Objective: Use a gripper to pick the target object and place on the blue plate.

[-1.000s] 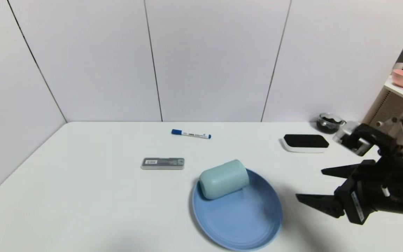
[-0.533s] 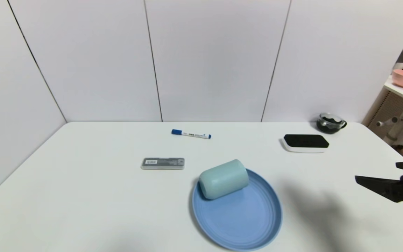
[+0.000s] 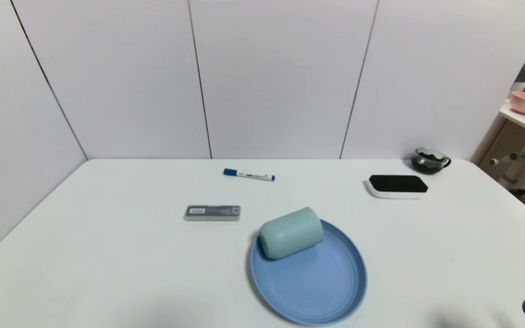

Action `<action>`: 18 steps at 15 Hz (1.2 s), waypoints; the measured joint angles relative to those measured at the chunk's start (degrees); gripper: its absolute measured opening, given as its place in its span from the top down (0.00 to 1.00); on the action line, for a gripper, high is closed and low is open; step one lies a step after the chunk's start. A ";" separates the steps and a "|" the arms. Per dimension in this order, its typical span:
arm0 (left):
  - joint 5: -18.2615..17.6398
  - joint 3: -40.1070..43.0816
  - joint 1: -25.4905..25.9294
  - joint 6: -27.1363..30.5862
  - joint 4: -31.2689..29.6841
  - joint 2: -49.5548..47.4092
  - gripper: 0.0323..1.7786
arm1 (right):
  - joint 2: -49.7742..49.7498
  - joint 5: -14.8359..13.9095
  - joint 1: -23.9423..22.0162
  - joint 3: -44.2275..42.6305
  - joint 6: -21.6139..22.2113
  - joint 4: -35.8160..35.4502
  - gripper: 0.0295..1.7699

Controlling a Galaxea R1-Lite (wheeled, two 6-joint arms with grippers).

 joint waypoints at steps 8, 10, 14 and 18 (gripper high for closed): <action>-0.02 0.00 0.00 0.00 0.02 0.00 0.05 | -18.93 5.12 -3.68 11.64 -4.94 -2.94 0.04; -0.02 0.00 0.00 -0.02 0.00 0.00 0.05 | -23.45 5.25 -4.13 11.67 -5.27 -2.34 0.04; -0.02 0.00 0.00 -0.02 0.05 0.00 0.05 | -28.96 3.83 -4.49 11.72 -1.82 0.98 0.04; -0.02 0.00 0.00 -0.02 0.00 0.00 0.05 | -30.11 3.82 -4.51 11.74 -1.50 1.00 0.04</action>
